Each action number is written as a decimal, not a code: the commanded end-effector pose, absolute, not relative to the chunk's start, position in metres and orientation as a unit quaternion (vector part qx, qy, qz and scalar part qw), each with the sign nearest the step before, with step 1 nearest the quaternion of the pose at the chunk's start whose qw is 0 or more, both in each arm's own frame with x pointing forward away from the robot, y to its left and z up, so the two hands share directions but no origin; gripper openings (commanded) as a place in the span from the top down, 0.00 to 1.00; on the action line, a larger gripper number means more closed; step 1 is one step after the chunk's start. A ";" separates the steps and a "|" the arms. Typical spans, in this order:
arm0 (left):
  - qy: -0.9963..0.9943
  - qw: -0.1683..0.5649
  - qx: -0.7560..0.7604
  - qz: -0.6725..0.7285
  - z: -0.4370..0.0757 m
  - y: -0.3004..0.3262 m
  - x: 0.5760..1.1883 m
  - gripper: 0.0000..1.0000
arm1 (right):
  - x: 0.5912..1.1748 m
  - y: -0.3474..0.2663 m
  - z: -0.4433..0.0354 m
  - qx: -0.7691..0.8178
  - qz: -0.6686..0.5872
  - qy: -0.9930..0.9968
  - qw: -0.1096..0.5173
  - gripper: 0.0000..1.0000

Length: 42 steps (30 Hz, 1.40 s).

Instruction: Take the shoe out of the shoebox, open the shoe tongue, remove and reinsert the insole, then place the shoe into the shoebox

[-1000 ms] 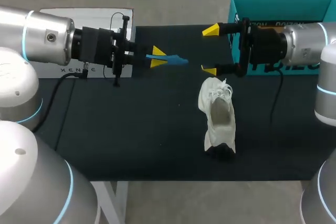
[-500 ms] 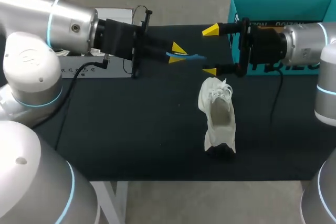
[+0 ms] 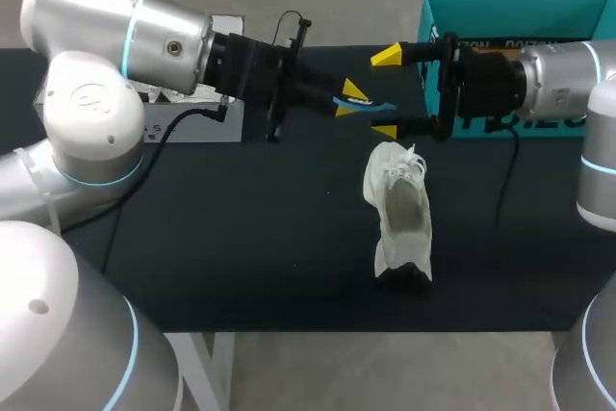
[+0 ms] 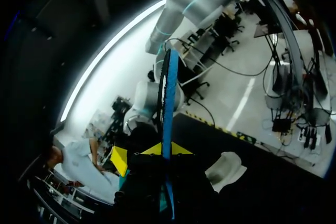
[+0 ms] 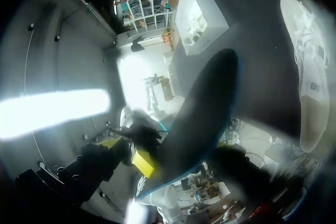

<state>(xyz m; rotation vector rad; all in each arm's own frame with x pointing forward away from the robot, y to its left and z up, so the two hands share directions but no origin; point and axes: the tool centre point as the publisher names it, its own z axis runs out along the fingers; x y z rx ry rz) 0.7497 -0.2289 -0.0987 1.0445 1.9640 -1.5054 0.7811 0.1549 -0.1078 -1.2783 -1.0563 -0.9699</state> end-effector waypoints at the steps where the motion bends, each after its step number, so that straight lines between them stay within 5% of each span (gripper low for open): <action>1: 0.715 0.230 0.378 -0.541 -0.097 -0.230 0.745 1.00 | 0.781 0.156 -0.108 -0.546 -0.413 -0.451 0.573 1.00; 21: 0.722 0.196 0.372 -0.550 -0.107 -0.227 0.718 1.00 | 0.781 0.156 -0.108 -0.546 -0.413 -0.451 0.573 1.00; 22: 0.723 0.182 0.368 -0.556 -0.108 -0.227 0.716 0.82 | 0.781 0.156 -0.108 -0.546 -0.413 -0.451 0.573 1.00; 23: 0.723 0.171 0.363 -0.562 -0.110 -0.226 0.716 0.00 | 0.781 0.156 -0.108 -0.546 -0.413 -0.451 0.573 1.00; 42: 0.807 0.002 0.359 -0.469 -0.082 -0.138 0.720 0.00 | 0.781 0.156 -0.108 -0.546 -0.413 -0.451 0.573 1.00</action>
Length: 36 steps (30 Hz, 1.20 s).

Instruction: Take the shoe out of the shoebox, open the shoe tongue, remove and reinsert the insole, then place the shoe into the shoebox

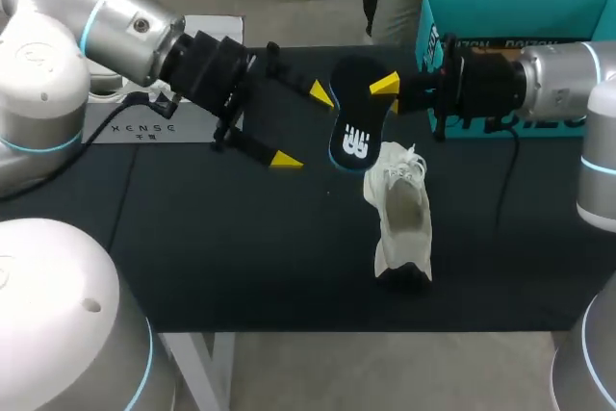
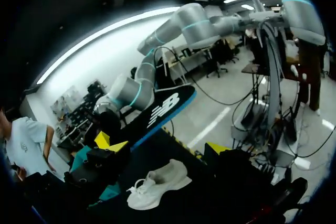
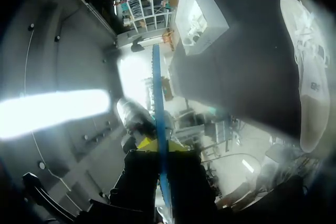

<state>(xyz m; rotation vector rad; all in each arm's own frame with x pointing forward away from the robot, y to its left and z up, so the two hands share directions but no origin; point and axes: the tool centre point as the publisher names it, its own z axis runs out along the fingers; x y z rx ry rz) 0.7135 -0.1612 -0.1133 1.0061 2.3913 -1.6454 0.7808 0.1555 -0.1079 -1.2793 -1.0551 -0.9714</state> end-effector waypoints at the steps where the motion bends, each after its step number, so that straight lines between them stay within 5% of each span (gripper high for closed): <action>1: 0.810 -0.004 0.364 -0.459 -0.079 -0.138 0.721 0.00 | 0.781 0.156 -0.108 -0.546 -0.413 -0.451 0.573 1.00; 8: 0.844 -0.072 0.433 -0.308 -0.057 -0.148 0.729 0.00 | 0.781 0.156 -0.108 -0.546 -0.413 -0.451 0.573 1.00; 36: 0.844 -0.072 0.433 -0.308 -0.057 -0.148 0.729 0.00 | 0.781 0.156 -0.108 -0.546 -0.413 -0.451 0.573 1.00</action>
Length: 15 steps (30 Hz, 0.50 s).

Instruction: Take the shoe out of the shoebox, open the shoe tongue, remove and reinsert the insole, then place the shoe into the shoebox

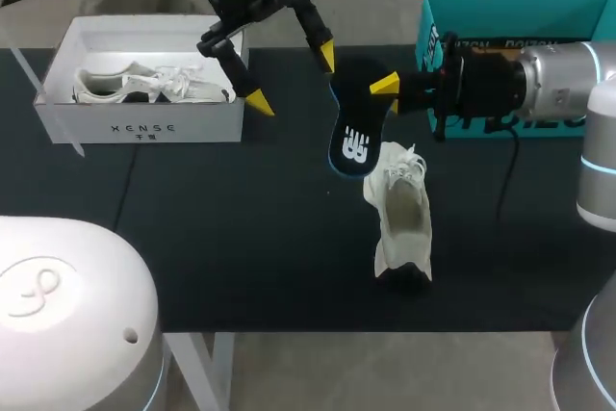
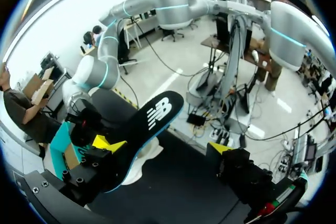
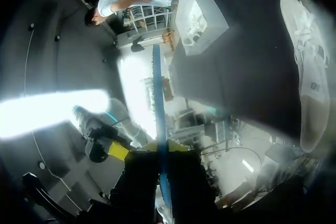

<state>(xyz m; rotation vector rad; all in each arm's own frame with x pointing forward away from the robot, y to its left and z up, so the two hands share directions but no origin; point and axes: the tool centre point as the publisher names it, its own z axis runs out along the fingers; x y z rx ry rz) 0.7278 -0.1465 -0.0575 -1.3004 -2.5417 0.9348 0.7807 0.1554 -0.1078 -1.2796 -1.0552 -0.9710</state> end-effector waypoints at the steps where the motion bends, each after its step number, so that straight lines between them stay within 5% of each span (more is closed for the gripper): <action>1: -0.844 0.072 -0.433 0.308 -0.057 -0.148 0.729 0.00 | 0.781 0.156 -0.108 -0.546 -0.413 -0.451 0.573 1.00; 15: -0.767 0.009 -0.630 0.119 -0.016 -0.144 0.767 0.00 | 0.781 0.156 -0.108 -0.546 -0.413 -0.451 0.573 1.00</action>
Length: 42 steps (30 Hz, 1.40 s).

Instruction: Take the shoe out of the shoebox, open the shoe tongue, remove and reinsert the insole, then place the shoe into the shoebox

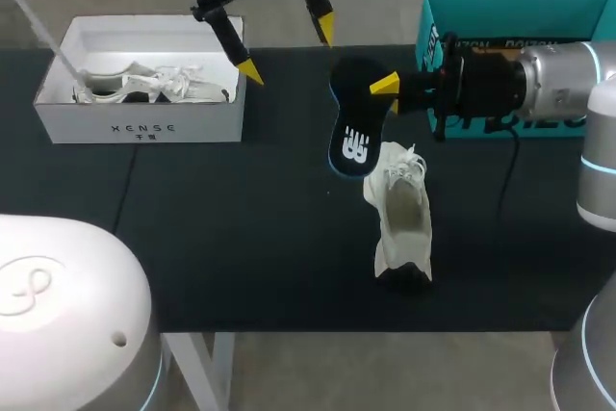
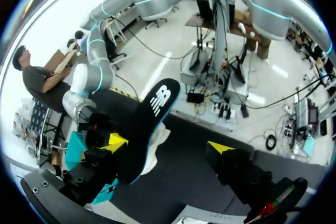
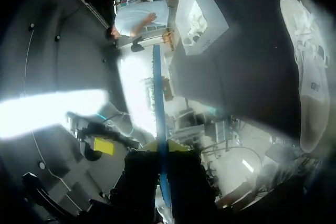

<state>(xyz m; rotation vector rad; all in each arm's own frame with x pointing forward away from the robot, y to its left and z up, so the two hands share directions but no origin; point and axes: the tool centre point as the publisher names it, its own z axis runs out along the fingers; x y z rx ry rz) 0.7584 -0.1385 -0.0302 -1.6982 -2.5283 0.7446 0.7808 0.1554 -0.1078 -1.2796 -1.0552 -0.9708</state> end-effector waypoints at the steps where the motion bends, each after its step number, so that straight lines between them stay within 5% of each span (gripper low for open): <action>1: -0.764 0.010 -0.636 0.109 -0.016 -0.145 0.770 0.00 | 0.781 0.156 -0.108 -0.546 -0.413 -0.451 0.573 1.00; 42: -0.750 0.011 -0.658 0.065 -0.013 -0.176 0.814 0.00 | 0.764 0.151 -0.127 -0.558 -0.425 -0.477 0.530 1.00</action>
